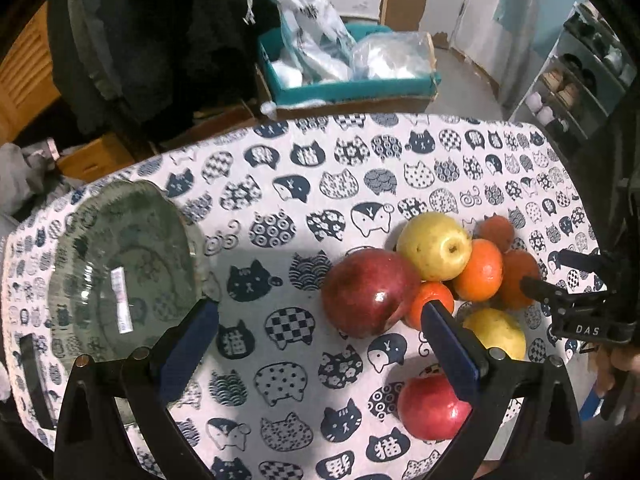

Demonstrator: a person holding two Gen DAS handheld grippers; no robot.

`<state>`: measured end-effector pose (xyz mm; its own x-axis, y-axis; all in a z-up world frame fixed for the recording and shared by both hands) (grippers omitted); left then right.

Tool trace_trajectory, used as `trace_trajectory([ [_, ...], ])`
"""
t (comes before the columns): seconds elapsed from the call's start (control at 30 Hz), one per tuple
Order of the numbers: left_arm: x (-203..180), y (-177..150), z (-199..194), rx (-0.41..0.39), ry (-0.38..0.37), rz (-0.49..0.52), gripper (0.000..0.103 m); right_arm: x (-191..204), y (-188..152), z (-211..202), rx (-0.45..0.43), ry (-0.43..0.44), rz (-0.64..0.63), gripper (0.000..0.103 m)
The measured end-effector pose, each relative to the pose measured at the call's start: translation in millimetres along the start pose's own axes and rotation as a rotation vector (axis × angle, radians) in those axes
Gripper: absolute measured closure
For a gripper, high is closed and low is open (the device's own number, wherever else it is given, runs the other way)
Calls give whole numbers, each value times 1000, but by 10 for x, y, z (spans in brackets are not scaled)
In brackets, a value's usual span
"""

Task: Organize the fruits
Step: 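Lower the left tool to the red apple while the right tool approaches the large orange, then close the left tool on the red apple while the right tool grasps the large orange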

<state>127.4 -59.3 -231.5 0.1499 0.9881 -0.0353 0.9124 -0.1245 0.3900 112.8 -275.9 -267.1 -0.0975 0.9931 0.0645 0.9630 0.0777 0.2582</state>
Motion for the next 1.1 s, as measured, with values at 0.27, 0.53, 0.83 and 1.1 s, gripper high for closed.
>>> trace_trajectory([
  [0.27,-35,-18,349,69,-34,-13,1,-42,-12,256,56,39,10,22],
  [0.53,-109,42,523,91,-79,-14,2,-33,-24,336,82,99,14,38],
  [0.83,-184,54,671,119,-142,-10,12,-120,-135,250,51,68,38,39],
  [1.1,-253,20,701,114,-174,18,23,-299,-79,162,29,63,78,39],
])
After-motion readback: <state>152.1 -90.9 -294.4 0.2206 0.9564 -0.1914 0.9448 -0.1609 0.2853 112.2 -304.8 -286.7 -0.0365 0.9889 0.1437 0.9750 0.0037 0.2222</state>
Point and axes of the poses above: each gripper's, at about its wrist camera, not at the fingertips, and z roughly the way its jaws point, x to its left, y to its top, the point moved 2 cm from there along z, roughly the way its jaws point, and after that the axes turned 3 degrees about z, right-handed, at the moved point
